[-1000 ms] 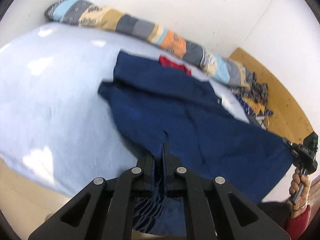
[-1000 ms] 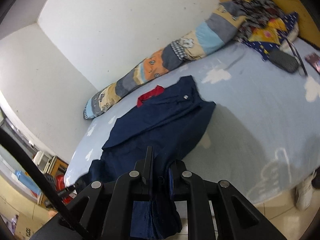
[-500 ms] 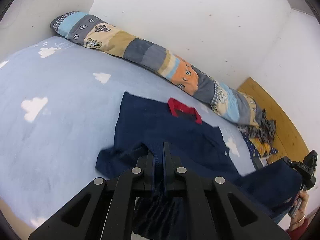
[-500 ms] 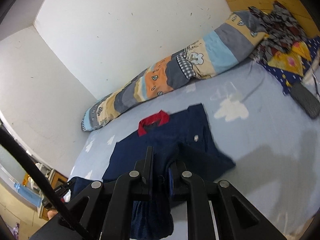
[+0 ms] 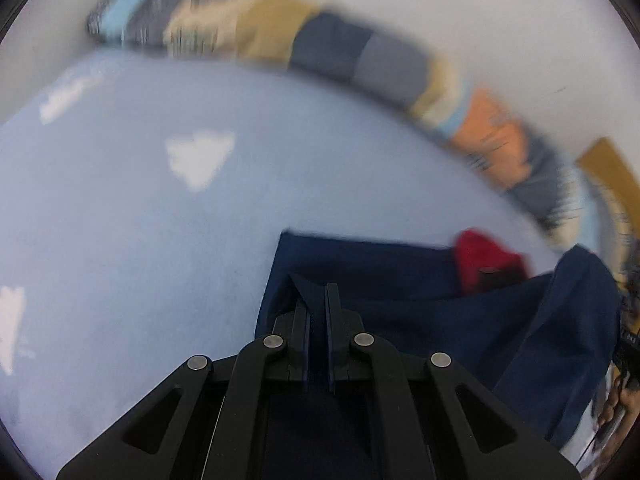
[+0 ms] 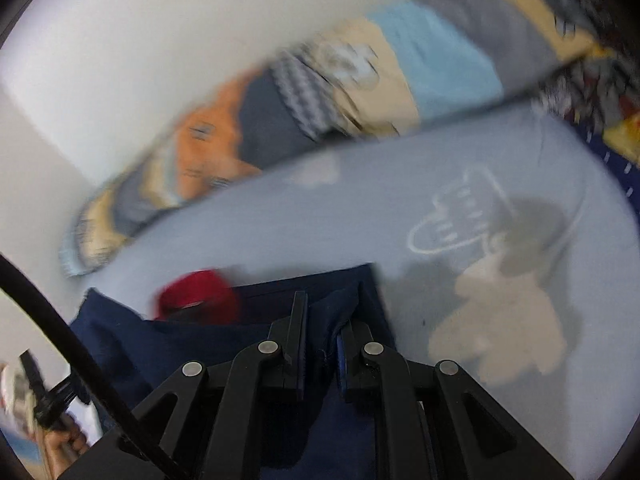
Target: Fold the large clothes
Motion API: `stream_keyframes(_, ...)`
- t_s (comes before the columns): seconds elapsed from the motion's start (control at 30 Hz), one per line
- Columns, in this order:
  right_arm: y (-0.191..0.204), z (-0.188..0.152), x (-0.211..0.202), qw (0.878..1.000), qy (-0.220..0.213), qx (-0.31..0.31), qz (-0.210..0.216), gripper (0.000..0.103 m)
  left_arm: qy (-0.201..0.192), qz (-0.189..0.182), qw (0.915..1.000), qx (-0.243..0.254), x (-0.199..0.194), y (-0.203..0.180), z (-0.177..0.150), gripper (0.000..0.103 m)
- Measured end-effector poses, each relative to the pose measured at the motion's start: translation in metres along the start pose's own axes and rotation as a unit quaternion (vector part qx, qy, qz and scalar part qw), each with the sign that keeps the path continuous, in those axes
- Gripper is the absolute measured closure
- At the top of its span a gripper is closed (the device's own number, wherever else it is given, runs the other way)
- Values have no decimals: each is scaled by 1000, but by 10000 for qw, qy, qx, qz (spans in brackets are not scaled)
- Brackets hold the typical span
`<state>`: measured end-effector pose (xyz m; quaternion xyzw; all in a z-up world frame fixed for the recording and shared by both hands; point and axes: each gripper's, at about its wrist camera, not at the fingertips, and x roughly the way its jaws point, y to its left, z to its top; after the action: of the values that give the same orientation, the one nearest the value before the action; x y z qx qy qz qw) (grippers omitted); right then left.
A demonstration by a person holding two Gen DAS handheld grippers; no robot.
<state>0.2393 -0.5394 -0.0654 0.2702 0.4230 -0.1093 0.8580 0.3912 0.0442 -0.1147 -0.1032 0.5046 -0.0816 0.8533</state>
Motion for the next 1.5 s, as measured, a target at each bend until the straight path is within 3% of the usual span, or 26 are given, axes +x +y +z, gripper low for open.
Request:
stream_keyframes(0.1, -19, -3, 54, 9985, 324, 278, -341, 90, 149, 18, 9996, -246, 34, 9, 2, 94)
stream_keyframes(0.17, -36, -6, 68, 9966, 323, 753, -109, 90, 167, -171, 9991, -342, 39, 12, 5, 93)
stream_keyframes(0.27, -52, -1, 66, 9921, 335, 1128, 431, 80, 396, -539, 9971, -365, 37, 19, 12, 89)
stream_keyframes(0.4, -62, 14, 35, 9833, 206, 1459, 1066, 64, 538, -1273, 9859, -942, 15, 45, 28, 80)
stream_keyframes(0.43, -60, 17, 26, 9826, 128, 1456, 1148, 58, 491, -1325, 9851, -978, 10, 47, 30, 76)
stream_keyframes(0.47, -60, 22, 15, 9820, -2, 1447, 1210, 52, 325, -1223, 9868, -1008, 0, 51, 33, 56)
stream_keyframes(0.5, -56, 26, 1, 9810, -178, 1438, 1292, 39, 6, -968, 9901, -1019, -14, 56, 37, 34)
stream_keyframes(0.53, -54, 30, -11, 9807, -340, 1410, 1313, 34, -237, -872, 9903, -1053, -25, 61, 40, 29)
stream_keyframes(0.63, -42, 40, -47, 9851, -830, 1059, 1072, 34, -720, -620, 9898, -1066, -52, 70, 45, 28)
stream_keyframes(0.67, -29, 40, -54, 9902, -913, 726, 768, 34, -800, -566, 9906, -954, -57, 67, 45, 28)
stream_keyframes(0.77, 22, 23, -41, 9948, -836, -574, 56, 33, -961, -196, 9951, -105, -62, 35, 33, 28)
stream_keyframes(0.8, 39, 13, -29, 9932, -721, -909, -26, 42, -961, -94, 9949, 274, -58, 17, 26, 28)
stream_keyframes(0.83, 48, 3, -21, 9915, -626, -1141, 19, 57, -975, -68, 9930, 656, -52, -7, 16, 28)
stream_keyframes(0.93, 98, -38, 27, 9832, -74, -1820, 135, 70, -769, -34, 9850, 1546, -23, -68, -18, 28)
stream_keyframes(0.97, 110, -49, 39, 9797, 16, -1996, 188, 70, -706, 194, 9808, 1810, -8, -83, -29, 28)
stream_keyframes(1.03, 131, -74, 71, 9681, 184, -2495, -153, 70, -371, 715, 9782, 1914, 25, -87, -38, 28)
stream_keyframes(1.07, 133, -81, 90, 9621, 358, -2674, -387, 70, -295, 883, 9775, 1893, 40, -81, -40, 20)
stream_keyframes(1.1, 128, -88, 114, 9593, 637, -2692, -561, 70, -387, 820, 9795, 1799, 45, -74, -41, 13)
stream_keyframes(1.13, 123, -88, 117, 9619, 543, -2639, -471, 70, -474, 742, 9838, 1564, 45, -64, -40, 13)
stream_keyframes(1.2, 118, -81, 113, 9641, 574, -2547, -486, 70, -467, 768, 9836, 1562, 42, -63, -40, 13)
stream_keyframes(1.27, 113, -74, 95, 9714, 548, -2285, -327, 70, -559, 831, 9802, 1706, 31, -67, -47, 14)
stream_keyframes(1.33, 114, -74, 68, 9749, 304, -2201, -152, 70, -582, 556, 9810, 1766, 11, -77, -56, 14)
stream_keyframes(1.4, 120, -87, 44, 9716, 179, -2360, -8, 68, -769, 334, 9796, 1827, -13, -82, -70, 14)
stream_keyframes(1.5, 129, -126, 34, 9621, 506, -2660, 321, 68, -799, 93, 9720, 2207, -27, -95, -99, 14)
